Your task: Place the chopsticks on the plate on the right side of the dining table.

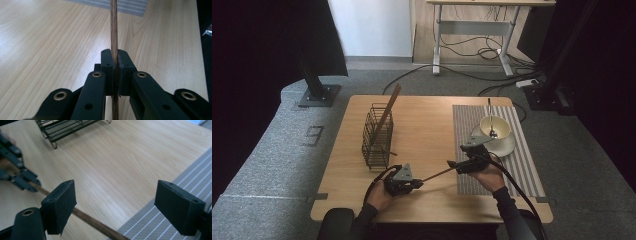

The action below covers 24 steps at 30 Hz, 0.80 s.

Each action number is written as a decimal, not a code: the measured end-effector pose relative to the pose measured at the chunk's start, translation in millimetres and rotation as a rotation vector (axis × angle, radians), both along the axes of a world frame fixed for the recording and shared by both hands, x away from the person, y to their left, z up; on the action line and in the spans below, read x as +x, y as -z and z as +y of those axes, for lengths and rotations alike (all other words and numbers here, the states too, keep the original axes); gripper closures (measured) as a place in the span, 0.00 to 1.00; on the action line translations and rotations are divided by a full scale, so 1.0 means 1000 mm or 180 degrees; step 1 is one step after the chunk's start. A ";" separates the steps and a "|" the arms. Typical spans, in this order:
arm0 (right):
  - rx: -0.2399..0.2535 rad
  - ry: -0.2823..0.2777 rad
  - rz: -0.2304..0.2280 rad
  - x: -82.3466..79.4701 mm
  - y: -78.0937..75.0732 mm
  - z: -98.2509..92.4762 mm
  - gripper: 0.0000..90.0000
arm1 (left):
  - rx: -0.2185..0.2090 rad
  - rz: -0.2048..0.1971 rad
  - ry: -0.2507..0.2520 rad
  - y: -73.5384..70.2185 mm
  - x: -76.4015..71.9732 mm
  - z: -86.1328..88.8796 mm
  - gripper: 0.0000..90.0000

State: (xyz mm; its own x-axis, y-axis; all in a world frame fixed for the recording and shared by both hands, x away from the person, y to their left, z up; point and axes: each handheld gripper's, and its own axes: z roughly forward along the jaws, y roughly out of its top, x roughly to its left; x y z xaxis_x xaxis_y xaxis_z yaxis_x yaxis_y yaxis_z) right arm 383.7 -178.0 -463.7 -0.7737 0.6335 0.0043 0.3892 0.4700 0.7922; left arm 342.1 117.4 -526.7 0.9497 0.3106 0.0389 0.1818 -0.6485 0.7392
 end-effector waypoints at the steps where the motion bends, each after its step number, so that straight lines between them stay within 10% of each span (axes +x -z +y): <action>1: -0.0022 -0.0037 0.0013 0.000 0.001 0.001 0.18 | 0.0010 0.0012 0.0004 0.000 0.000 0.001 0.94; 12: -0.0431 -0.0542 0.0217 -0.005 0.019 0.025 0.17 | 0.0156 0.0107 0.0084 0.000 0.002 0.005 0.94; 24: -0.0903 -0.1001 0.0169 -0.013 0.027 0.038 0.53 | 0.0245 0.0113 0.0175 -0.001 0.000 0.003 0.94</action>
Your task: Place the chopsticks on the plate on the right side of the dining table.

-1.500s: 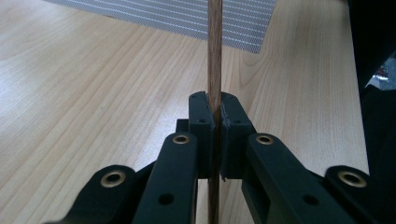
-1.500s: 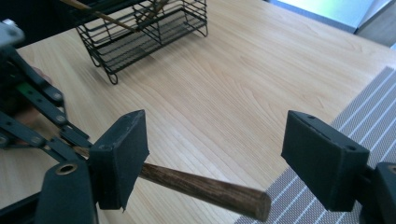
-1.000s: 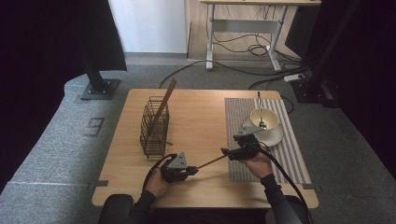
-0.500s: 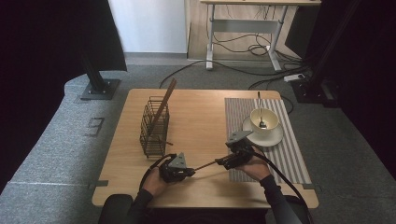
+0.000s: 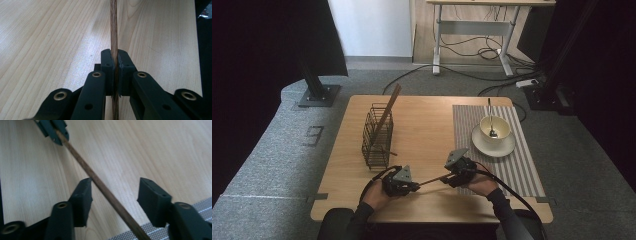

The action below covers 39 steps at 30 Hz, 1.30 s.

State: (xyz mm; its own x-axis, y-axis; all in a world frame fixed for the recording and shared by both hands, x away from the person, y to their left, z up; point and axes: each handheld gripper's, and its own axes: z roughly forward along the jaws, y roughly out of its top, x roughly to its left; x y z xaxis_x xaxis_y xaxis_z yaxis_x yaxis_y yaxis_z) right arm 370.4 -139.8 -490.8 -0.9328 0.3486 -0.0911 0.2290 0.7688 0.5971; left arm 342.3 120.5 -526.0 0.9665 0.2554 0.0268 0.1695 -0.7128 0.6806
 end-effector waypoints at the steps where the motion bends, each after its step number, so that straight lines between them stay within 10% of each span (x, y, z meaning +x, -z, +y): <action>1: -0.0045 -0.0016 -0.0029 -0.001 0.001 0.001 0.55 | -0.0002 -0.0002 0.0007 0.000 0.000 0.000 0.94; 22: -0.0163 -0.0313 0.0125 -0.008 0.000 0.003 0.85 | -0.0087 -0.0225 -0.0290 0.000 0.003 0.006 0.81; 39: -0.0088 -0.0236 0.0153 -0.005 -0.008 -0.012 0.92 | -0.0297 -0.0303 -0.0916 -0.003 0.008 0.008 0.17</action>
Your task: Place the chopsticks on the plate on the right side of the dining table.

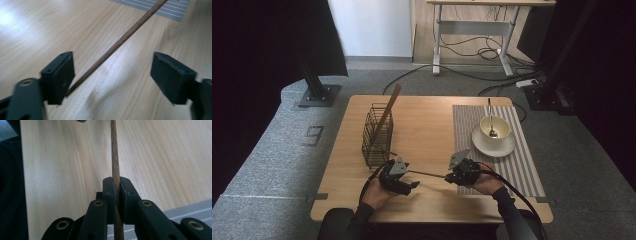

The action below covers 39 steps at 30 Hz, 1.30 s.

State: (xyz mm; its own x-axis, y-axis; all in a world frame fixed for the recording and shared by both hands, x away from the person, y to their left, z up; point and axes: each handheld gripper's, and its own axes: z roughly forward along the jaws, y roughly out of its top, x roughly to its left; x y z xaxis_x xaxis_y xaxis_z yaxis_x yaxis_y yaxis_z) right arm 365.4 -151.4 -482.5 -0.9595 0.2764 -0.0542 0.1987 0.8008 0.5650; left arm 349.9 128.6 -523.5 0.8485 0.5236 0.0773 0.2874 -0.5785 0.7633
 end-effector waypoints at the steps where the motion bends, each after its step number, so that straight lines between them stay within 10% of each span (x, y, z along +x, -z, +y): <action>1: 0.0008 0.0015 -0.0001 0.001 0.000 -0.002 0.92 | 0.0019 -0.0012 -0.0026 0.000 0.000 0.000 0.15; 39: 0.0285 0.1483 -0.0146 0.038 -0.010 -0.102 0.92 | 0.0300 0.0298 -0.0247 0.029 0.006 -0.015 0.00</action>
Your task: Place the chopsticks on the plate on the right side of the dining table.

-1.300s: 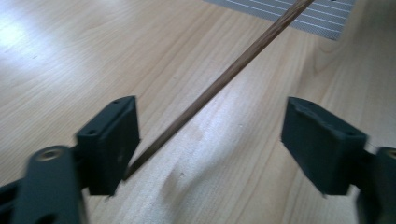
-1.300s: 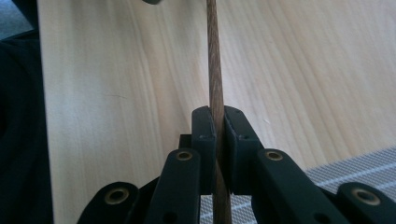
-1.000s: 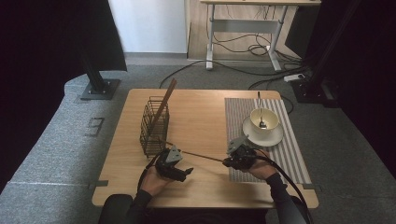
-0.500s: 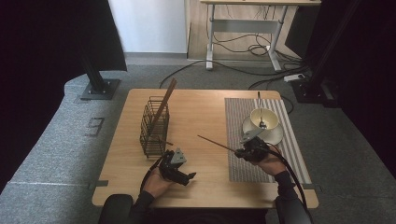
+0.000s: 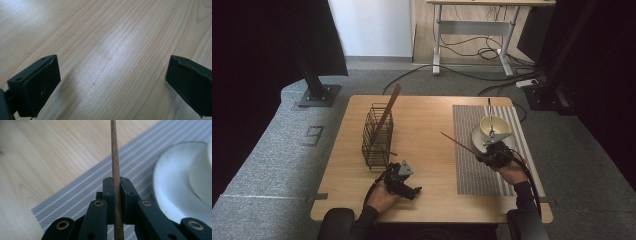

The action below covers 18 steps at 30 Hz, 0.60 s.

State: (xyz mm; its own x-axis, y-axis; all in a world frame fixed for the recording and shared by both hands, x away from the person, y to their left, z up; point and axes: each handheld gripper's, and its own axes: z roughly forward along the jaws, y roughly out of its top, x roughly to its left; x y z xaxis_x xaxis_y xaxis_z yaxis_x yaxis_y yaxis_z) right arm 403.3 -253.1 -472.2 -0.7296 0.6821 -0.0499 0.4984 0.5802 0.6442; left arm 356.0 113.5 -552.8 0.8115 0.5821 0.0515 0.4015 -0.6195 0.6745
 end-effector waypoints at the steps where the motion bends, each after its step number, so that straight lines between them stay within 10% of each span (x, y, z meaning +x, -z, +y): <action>1: 0.0002 0.0048 -0.0002 0.001 0.001 -0.002 0.92 | 0.0011 0.0007 0.0004 0.001 0.000 0.000 0.00; 18: -0.0117 0.0669 -0.0041 0.013 0.012 -0.037 0.92 | -0.0022 0.0091 0.0052 0.003 0.003 -0.001 0.00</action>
